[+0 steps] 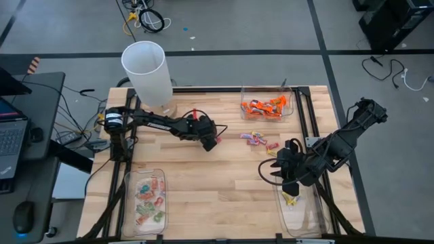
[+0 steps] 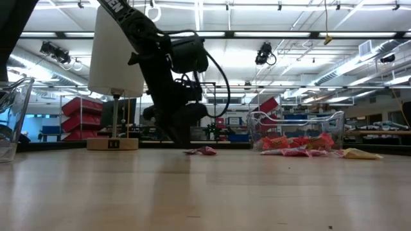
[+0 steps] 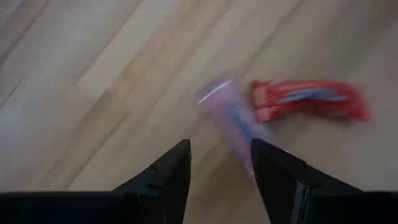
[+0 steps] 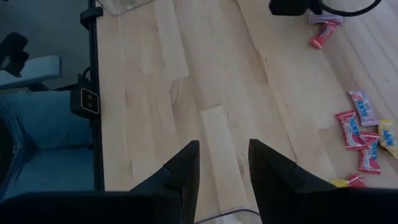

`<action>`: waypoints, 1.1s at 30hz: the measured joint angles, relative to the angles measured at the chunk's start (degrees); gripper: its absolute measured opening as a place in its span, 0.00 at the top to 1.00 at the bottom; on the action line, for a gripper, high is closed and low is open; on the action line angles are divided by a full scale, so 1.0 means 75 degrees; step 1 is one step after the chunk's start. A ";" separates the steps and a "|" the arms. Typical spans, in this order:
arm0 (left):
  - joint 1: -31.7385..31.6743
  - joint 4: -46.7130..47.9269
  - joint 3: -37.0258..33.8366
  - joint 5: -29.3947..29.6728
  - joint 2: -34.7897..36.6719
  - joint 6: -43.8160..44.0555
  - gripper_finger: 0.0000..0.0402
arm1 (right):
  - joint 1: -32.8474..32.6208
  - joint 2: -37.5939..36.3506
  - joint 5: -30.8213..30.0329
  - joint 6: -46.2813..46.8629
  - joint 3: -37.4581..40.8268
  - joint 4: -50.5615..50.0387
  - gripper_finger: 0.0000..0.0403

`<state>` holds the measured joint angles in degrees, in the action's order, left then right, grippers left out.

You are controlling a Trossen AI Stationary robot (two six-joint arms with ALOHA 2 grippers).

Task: Sort candy
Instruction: Put the pink candy into the bottom right transparent bin

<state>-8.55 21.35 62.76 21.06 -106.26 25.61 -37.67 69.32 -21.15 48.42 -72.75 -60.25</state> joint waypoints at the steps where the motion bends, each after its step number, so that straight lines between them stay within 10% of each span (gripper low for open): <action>1: 0.0013 -0.0018 0.0058 -0.0092 0.0000 -0.0049 0.57 | 0.0000 0.0000 0.0000 0.0000 0.0000 -0.0009 0.69; 33: 0.0058 -0.0533 -0.0018 -0.0026 -0.0376 0.0059 0.46 | 0.0192 0.0005 0.0000 -0.0004 0.0002 0.0023 0.70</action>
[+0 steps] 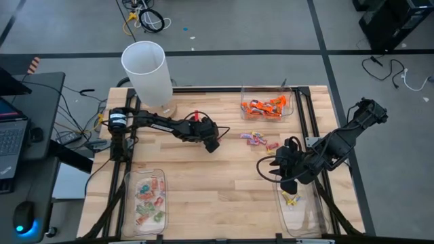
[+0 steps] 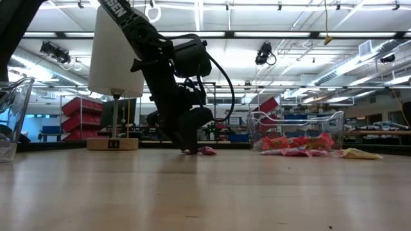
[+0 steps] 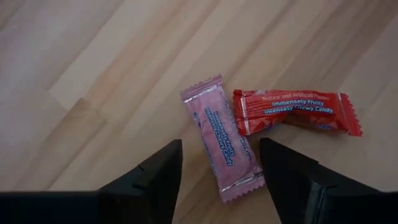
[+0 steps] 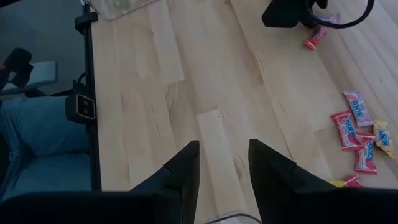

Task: Sort candy
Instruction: Put the pink candy into the bottom right transparent bin

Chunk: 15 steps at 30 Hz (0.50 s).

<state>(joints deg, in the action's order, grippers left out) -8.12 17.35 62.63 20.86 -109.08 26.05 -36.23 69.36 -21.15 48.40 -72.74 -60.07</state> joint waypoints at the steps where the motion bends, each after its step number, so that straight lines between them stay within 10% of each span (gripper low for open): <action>1: 0.0000 -0.0010 -0.0001 -0.0002 0.0001 -0.0013 0.47 | 0.0000 -0.0001 0.0000 0.0001 -0.0001 0.0000 0.70; 15: 0.0008 -0.0120 -0.0028 0.0118 -0.0001 -0.0505 0.84 | 0.0000 0.0001 0.0002 0.0004 0.0001 0.0006 0.70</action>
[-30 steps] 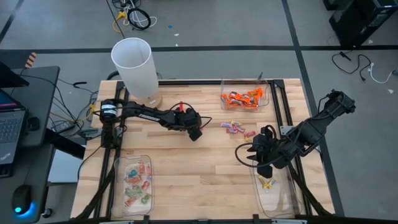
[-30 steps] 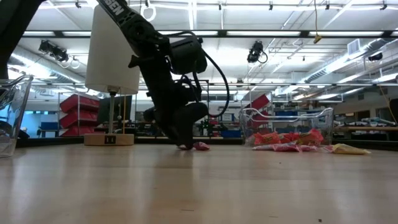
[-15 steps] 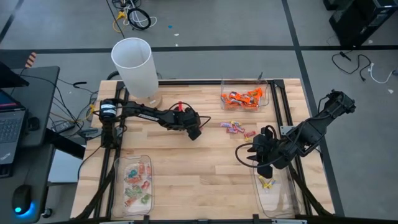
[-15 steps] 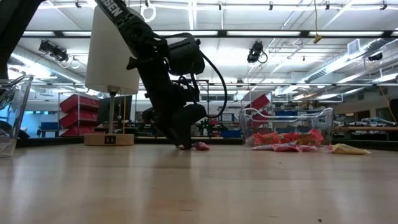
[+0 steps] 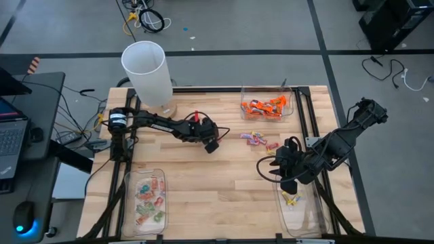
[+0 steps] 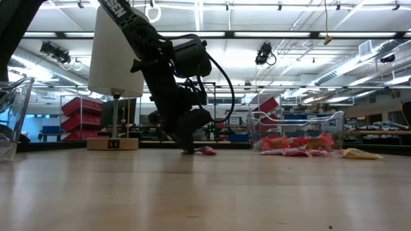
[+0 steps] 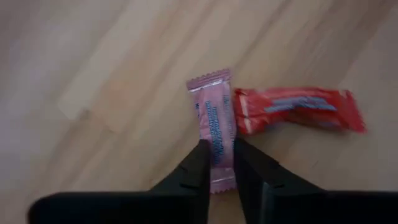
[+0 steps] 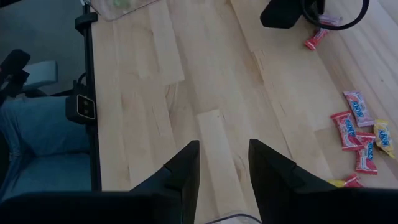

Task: Sort candy
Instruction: Put the pink candy into the bottom right transparent bin

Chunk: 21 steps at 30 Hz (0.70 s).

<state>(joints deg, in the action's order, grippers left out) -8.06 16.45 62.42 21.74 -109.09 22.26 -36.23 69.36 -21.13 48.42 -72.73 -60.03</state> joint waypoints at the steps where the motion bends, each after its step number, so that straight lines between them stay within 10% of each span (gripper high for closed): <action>1: 0.0010 -0.0059 -0.0004 0.0084 -0.0005 -0.0087 0.86 | 0.0000 0.0000 -0.0002 0.0000 0.0000 0.0000 0.70; 21: 0.0883 -0.0180 -0.0013 0.0414 0.0865 -0.1326 0.95 | -0.0009 0.0212 -0.0470 -0.1181 0.0003 0.0228 0.70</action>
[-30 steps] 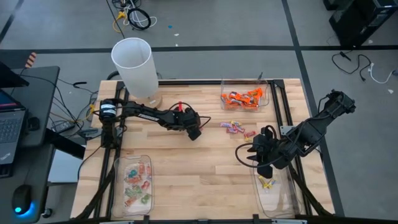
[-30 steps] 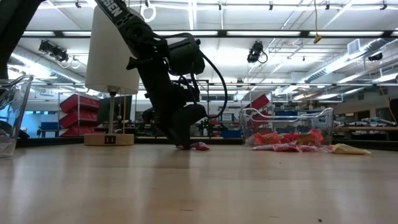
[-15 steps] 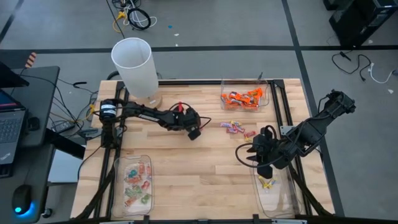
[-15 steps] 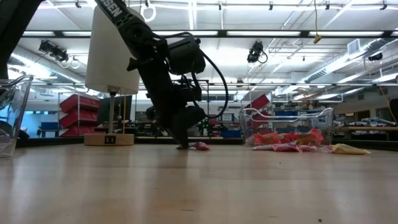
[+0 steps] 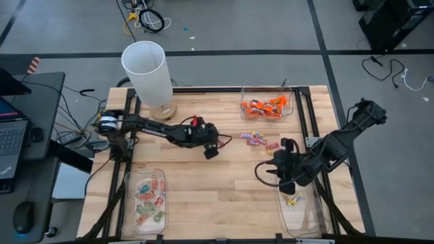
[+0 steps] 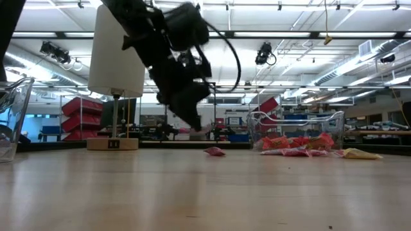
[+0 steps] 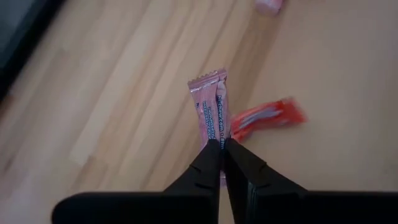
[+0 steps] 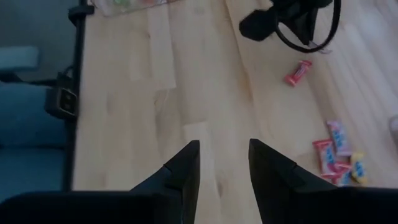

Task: Sort candy
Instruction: Put the pink candy into the bottom right transparent bin

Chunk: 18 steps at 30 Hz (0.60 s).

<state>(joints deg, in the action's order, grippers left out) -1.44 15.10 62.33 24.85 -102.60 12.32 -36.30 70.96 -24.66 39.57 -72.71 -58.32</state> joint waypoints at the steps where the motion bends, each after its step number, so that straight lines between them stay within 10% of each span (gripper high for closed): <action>1: 0.0054 -0.0032 0.0000 0.0005 0.0116 -0.0033 0.95 | 0.0022 0.0048 -0.0053 -0.0118 0.0000 -0.0006 0.70; 8: 0.0380 -0.0551 0.0001 -0.0497 0.0757 -0.0954 0.95 | 0.0062 0.0671 -0.0692 -0.0995 0.0000 0.0000 0.70; 18: 0.0669 -0.2417 0.0005 -0.3387 0.0902 -0.2203 0.95 | 0.0109 0.1493 -0.1418 -0.1682 0.0003 0.0444 0.70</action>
<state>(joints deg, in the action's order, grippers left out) 3.58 -3.02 62.36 -0.55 -95.83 -4.20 -35.48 82.15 -35.29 26.95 -72.69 -54.99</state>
